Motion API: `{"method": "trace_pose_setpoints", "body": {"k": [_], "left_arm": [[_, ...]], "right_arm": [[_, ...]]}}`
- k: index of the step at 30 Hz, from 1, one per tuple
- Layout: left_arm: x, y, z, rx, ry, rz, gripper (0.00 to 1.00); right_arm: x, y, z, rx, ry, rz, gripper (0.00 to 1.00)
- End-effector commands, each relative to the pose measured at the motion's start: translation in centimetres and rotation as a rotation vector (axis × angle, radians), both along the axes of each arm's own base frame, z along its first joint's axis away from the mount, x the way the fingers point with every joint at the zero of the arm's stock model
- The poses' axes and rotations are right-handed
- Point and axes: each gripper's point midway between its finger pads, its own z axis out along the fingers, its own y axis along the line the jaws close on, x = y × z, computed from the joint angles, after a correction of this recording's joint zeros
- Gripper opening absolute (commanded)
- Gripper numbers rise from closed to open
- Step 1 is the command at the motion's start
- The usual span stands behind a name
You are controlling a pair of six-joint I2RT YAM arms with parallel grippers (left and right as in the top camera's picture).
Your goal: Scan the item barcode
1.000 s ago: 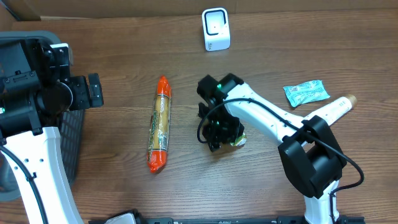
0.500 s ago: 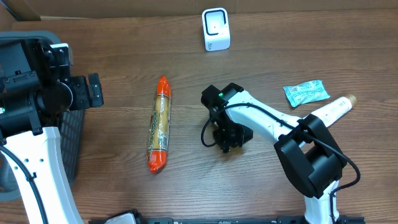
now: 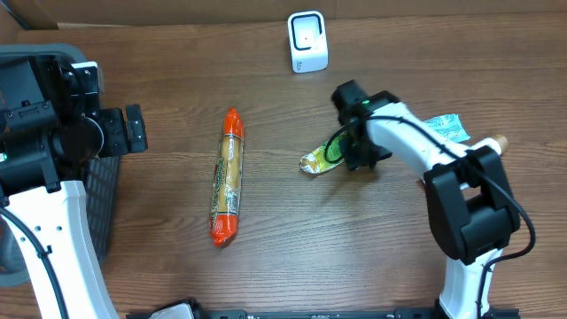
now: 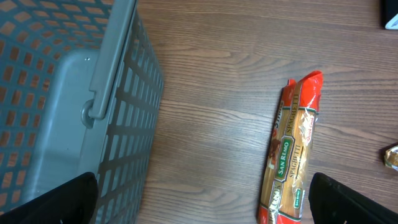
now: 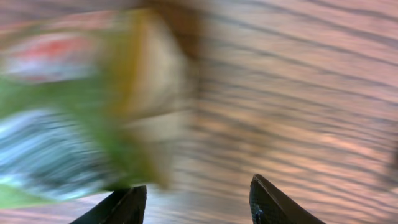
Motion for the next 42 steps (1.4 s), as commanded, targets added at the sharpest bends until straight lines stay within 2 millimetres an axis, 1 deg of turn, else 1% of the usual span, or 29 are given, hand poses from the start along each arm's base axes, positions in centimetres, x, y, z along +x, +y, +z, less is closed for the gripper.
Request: {"method": "trace_pose_setpoints", "body": {"k": [1,3,4,5,6,7,8,10,11,13,15,17,18,19,20,22,27,31,38,42], "left_arm": [[0.0,0.0,0.3,0.015,-0.005,-0.012,1.0],[0.0,0.0,0.3,0.015,-0.005,-0.012,0.99],[0.0,0.0,0.3,0.015,-0.005,-0.012,1.0],[0.0,0.0,0.3,0.015,-0.005,-0.012,1.0],[0.0,0.0,0.3,0.015,-0.005,-0.012,1.0],[0.0,0.0,0.3,0.015,-0.005,-0.012,0.99],[0.0,0.0,0.3,0.015,-0.005,-0.012,1.0],[0.0,0.0,0.3,0.015,-0.005,-0.012,1.0],[0.0,0.0,0.3,0.015,-0.005,-0.012,1.0],[0.0,0.0,0.3,0.015,-0.005,-0.012,0.99],[0.0,0.0,0.3,0.015,-0.005,-0.012,0.99],[0.0,0.0,0.3,0.015,-0.005,-0.012,1.0],[0.0,0.0,0.3,0.015,-0.005,-0.012,1.0],[0.0,0.0,0.3,0.015,-0.005,-0.012,1.0],[0.0,0.0,0.3,0.015,-0.005,-0.012,1.0],[0.0,0.0,0.3,0.015,-0.005,-0.012,1.0],[0.0,0.0,0.3,0.015,-0.005,-0.012,1.0],[0.0,0.0,0.3,0.015,-0.005,-0.012,1.0],[0.0,0.0,0.3,0.015,-0.005,-0.012,1.0],[0.0,0.0,0.3,0.015,-0.005,-0.012,0.99]], "right_arm": [[1.4,0.6,2.7,0.095,-0.046,0.011,0.54],[1.2,2.3,4.3,0.209,-0.036,0.014,0.54],[1.0,3.5,5.3,0.282,-0.028,0.02,0.54],[0.4,5.5,7.0,0.407,-0.009,0.006,0.54],[0.2,6.0,7.5,0.444,-0.001,-0.011,0.53],[-0.2,7.0,8.6,0.504,0.014,-0.067,0.52],[-0.4,7.4,9.2,0.532,0.028,-0.155,0.52],[-0.7,7.8,9.6,0.543,0.054,-0.337,0.54],[-0.8,8.2,9.6,0.546,0.063,-0.392,0.56],[-0.9,9.1,9.2,0.555,0.068,-0.466,0.58],[-1.1,9.8,8.7,0.565,0.073,-0.525,0.58],[-1.1,10.3,8.2,0.572,0.074,-0.58,0.62],[-1.1,10.4,7.9,0.563,0.071,-0.628,0.65],[-1.1,10.3,7.7,0.551,0.067,-0.669,0.76],[-1.2,10.1,7.4,0.537,0.063,-0.717,0.83],[-1.2,9.9,7.1,0.512,0.05,-0.803,0.88],[-1.1,9.9,6.9,0.484,0.014,-0.85,0.91],[-1.1,10.3,6.6,0.467,-0.01,-0.86,0.92],[-1.6,11.1,4.1,0.408,-0.011,-0.89,0.92],[-1.2,11.6,2.4,0.394,-0.015,-0.888,0.9]]}}
